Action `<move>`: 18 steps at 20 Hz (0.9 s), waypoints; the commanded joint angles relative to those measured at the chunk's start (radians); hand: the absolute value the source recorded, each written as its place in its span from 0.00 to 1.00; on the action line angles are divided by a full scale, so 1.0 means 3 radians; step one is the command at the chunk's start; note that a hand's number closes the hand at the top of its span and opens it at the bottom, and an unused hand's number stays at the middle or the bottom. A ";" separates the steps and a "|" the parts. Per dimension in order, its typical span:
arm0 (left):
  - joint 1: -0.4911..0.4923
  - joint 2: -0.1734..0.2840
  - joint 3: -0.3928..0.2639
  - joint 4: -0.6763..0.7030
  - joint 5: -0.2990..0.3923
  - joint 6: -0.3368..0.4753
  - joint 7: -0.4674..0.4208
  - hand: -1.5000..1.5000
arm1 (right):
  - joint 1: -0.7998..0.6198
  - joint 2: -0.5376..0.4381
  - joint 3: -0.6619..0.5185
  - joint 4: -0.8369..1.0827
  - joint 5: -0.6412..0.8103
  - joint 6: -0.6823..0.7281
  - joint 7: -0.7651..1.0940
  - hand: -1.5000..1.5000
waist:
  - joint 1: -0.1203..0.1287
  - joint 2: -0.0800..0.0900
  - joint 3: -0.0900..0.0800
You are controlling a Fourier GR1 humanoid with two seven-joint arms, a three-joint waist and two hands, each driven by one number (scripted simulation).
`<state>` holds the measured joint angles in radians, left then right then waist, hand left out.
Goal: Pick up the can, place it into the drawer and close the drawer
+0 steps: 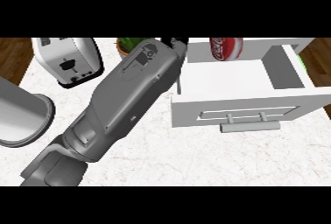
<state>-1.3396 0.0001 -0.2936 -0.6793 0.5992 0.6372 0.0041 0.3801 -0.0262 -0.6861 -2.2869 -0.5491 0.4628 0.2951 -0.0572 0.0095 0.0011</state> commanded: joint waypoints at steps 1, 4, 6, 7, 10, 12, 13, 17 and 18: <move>0.0010 0.0000 -0.0279 0.0155 0.0364 0.0130 -0.0217 1.00 | 0.0002 0.0009 0.0022 -0.0009 -0.0056 0.0034 0.0033 0.00 | -0.0073 0.0010 0.0002; -0.0216 0.0000 -0.0231 0.0403 0.0372 0.0060 -0.0168 1.00 | -0.0209 -0.0050 0.0069 0.0042 0.0100 -0.0112 0.0090 0.00 | -0.0006 0.0014 0.0001; -0.0180 0.0000 -0.0415 0.0331 0.0495 0.0099 -0.0178 1.00 | -0.0156 -0.0064 -0.0025 0.0282 -0.0003 0.0085 -0.0088 0.00 | -0.0035 0.0009 0.0004; -0.0148 0.0000 -0.0420 0.0411 0.0569 0.0080 -0.0236 1.00 | -0.0134 -0.0057 0.0018 -0.0033 -0.0082 -0.0066 0.0111 0.00 | -0.0067 0.0016 0.0001; -0.0165 0.0000 -0.0477 0.0556 0.0659 0.0039 -0.0276 1.00 | -0.0147 -0.0017 0.0043 -0.0085 0.0026 -0.0077 0.0098 0.00 | -0.0057 0.0019 0.0001; -0.0258 0.0000 -0.0647 0.0576 0.0668 0.0226 -0.0231 1.00 | -0.0074 0.0006 -0.0001 0.0039 -0.0003 0.0026 0.0031 0.00 | -0.0069 0.0012 0.0004; -0.0028 0.0000 -0.0699 0.0558 0.0706 0.0136 -0.0438 1.00 | 0.0015 0.0035 0.0010 -0.0140 -0.0115 0.0050 0.0074 0.00 | -0.0104 0.0017 0.0002; -0.0296 0.0000 -0.0821 0.0665 0.0813 0.0428 -0.0300 0.00 | -0.0095 0.0083 0.0126 -0.0075 0.0097 -0.0019 0.0072 0.00 | -0.0109 0.0024 0.0004; -0.0236 0.0000 -0.0825 0.0793 0.0844 0.0265 -0.0299 0.00 | -0.0165 0.0008 0.0068 0.0003 0.0032 -0.0029 0.0079 0.00 | -0.0134 0.0042 0.0005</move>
<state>-1.4028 0.0001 -0.5132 -0.4897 0.8235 0.7160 -0.0843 0.3421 -0.0219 -0.6656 -2.2979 -0.5397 0.4538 0.3214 -0.0888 0.0179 0.0021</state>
